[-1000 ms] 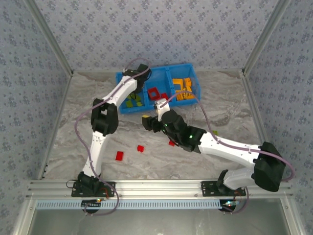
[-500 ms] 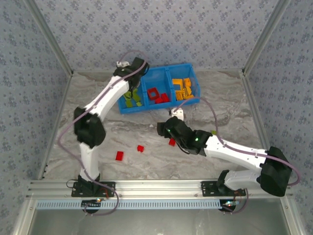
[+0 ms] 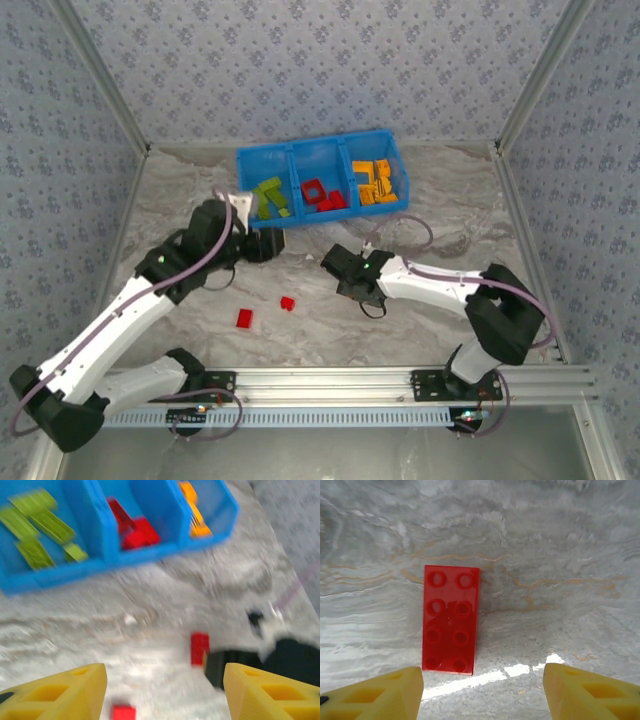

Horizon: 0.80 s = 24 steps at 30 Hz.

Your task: Sort the legos into containers by color

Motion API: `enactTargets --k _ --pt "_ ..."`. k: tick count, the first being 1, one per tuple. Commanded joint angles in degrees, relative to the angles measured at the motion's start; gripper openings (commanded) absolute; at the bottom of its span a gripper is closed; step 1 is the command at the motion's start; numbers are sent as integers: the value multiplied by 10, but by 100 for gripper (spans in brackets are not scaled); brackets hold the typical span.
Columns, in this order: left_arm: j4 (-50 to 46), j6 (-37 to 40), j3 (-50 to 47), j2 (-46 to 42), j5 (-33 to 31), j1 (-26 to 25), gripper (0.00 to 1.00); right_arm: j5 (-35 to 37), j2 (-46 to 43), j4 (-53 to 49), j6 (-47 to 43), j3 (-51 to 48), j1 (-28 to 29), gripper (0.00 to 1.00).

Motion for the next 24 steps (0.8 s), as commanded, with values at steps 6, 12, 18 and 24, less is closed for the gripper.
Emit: enactTargets --k 6,12,18,24 --pt "-24 -7 -58 -88 64 -5 64 -33 49 43 0 16 -20 63" --pt "-11 -12 -62 -87 69 -6 63 -29 55 53 -5 14 -26 63" --pt "-2 -17 -65 -87 70 -6 62 -4 44 40 -21 36 -15 62" --pt "12 -24 -79 -96 76 -5 62 26 21 11 -14 48 10 62"
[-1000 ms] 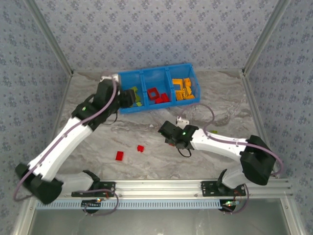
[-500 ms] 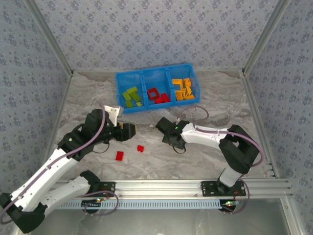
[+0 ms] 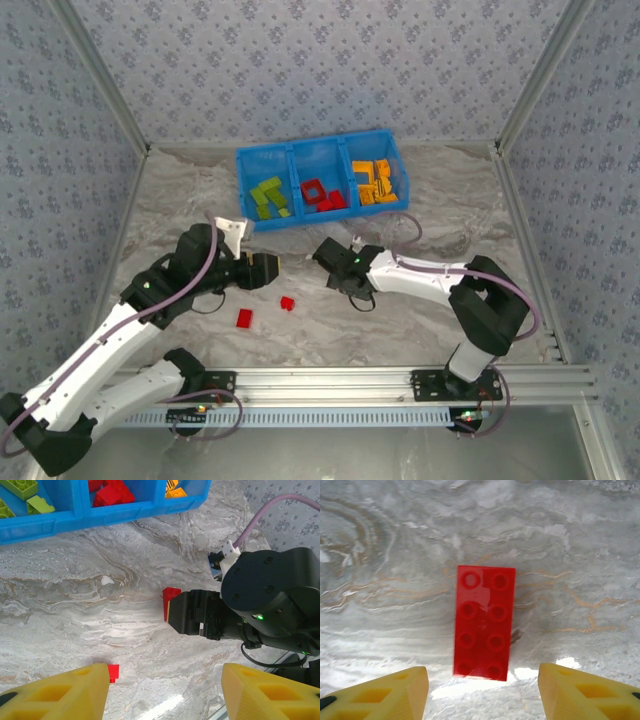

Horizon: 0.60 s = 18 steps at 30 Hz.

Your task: Sort the legos into containers by color

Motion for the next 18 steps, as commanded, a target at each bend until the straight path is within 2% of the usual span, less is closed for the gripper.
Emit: enactTargets --k 1,8,13,15,18 --pt "26 -10 -12 -12 15 0 62 26 -14 -29 1 8 5 63" --pt "35 -15 -26 -40 40 -1 62 -24 32 13 -10 5 -28 65" --pt "-3 -15 -18 -54 30 -1 63 -43 73 25 -22 21 -39 62" --pt "-13 -20 -18 -57 29 -1 63 -42 83 26 -22 23 -42 57" --pt "-15 -25 -26 -67 26 -1 63 -38 88 27 -22 22 -43 44"
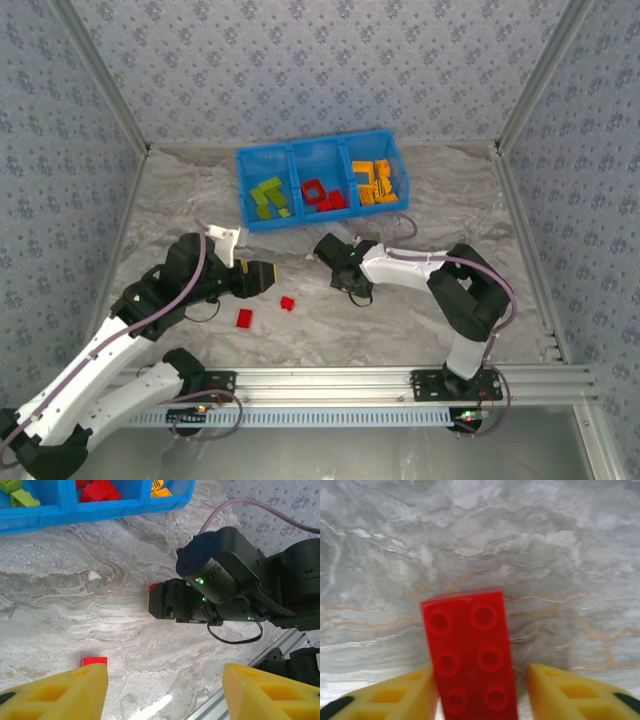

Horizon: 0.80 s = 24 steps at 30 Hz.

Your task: Sort the legos into containers by color

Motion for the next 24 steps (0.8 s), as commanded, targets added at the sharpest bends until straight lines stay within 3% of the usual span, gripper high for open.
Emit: enactTargets --k 1,6,11,17,24 --pt "-11 -11 -4 -15 -1 -1 63 -3 15 4 -1 8 -3 38" --pt "-3 -19 2 -7 -15 -1 63 46 -3 -22 -51 39 0 29" --pt "19 -47 34 54 -63 -1 63 100 10 -72 -204 173 -38 28" --pt "100 -78 66 134 -103 -1 62 114 130 -113 -338 373 -101 28" --pt "161 -73 99 202 -126 -2 62 123 288 -141 -409 584 -135 29"
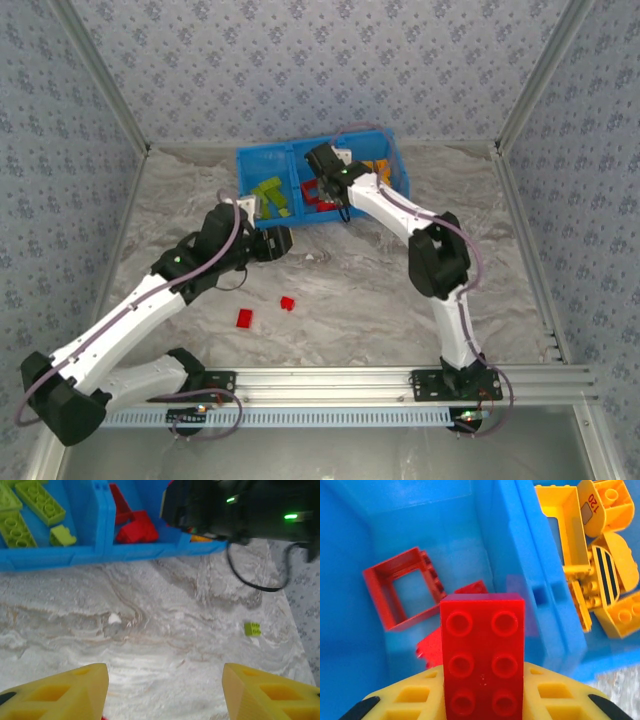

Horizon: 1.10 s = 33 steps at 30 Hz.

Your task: Sort the legos into containers by color

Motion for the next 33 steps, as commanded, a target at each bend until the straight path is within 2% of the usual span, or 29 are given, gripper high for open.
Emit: enactTargets --k 1,8,14,19,22,27,33 --pt "50 0 34 23 -16 -2 62 19 63 -52 -58 85 -6 29" --pt "66 -5 27 44 -6 -2 62 37 175 -86 -46 238 -15 32" --pt "66 -6 21 43 -3 -2 62 56 214 -96 -21 278 -25 38" --pt "58 -3 27 43 -1 -2 62 27 217 -89 -44 283 -24 56" --pt "57 -5 27 45 1 -3 62 22 190 -91 -54 280 -14 63" --pt "56 -9 32 53 4 -9 62 37 102 -86 -47 238 10 62" --pt "63 -21 51 78 4 -29 62 75 -71 -65 -17 86 27 59"
